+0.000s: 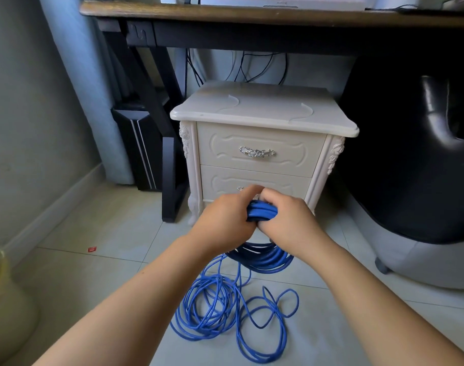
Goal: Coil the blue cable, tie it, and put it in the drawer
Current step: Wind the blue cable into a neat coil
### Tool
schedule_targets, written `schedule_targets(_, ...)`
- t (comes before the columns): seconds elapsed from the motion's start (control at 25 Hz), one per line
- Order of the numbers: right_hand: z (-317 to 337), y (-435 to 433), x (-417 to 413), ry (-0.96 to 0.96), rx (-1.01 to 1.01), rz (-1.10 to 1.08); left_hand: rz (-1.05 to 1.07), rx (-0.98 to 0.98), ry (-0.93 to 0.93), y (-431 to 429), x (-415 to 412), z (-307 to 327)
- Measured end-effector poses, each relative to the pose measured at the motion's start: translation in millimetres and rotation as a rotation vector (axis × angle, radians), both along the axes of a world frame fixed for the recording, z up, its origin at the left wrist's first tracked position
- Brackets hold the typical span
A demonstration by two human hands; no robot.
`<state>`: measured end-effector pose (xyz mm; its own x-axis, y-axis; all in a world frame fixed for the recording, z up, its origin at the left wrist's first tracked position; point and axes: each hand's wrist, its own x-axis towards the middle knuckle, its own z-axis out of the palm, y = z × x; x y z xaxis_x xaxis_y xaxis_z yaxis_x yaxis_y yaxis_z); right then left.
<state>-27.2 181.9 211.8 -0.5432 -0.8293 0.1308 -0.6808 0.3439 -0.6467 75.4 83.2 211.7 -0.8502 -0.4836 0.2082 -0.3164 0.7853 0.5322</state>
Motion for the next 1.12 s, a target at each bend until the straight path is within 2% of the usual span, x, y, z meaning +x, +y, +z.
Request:
schedule_targets(0.12, -2, 0, -1, -0.112, -0.08, -0.069, 0.081, 0.076, 0.038, -1, -1, -3)
schedule_targets(0.28, -2, 8, -5, -0.627, -0.213, -0.078, 0.247, 0.494, 0.251, -8, -4, -3)
schedule_targets(0.32, -2, 10, -5, -0.701, -0.223, -0.068, 0.296, 0.588, 0.319, -9, -4, -3)
schedule_targets(0.52, -15, 6, 9, -0.81, -0.247, -0.046, 0.472, 0.904, 0.562, -11, -5, -5)
schedule_targets(0.72, -30, -5, 11, -0.842, -0.411, -0.251, 0.469, 1.14, 0.587, 3, -9, -12)
schedule_targets(0.8, -29, -6, 5, -0.775, -0.415, -0.337, 0.445, 1.05, 0.445, 7, -7, -16)
schedule_targets(0.92, -21, -2, -2, -0.554, -0.378, -0.351, 0.33, 0.908, 0.242, -1, -1, -17)
schedule_targets(1.0, -16, 0, -7, -0.435, -0.296, -0.28, 0.247, 0.799, 0.23, -4, 2, -13)
schedule_targets(1.12, -16, 2, -8, -0.236, -0.103, -0.18, 0.124, 0.489, 0.242, -4, 3, -8)
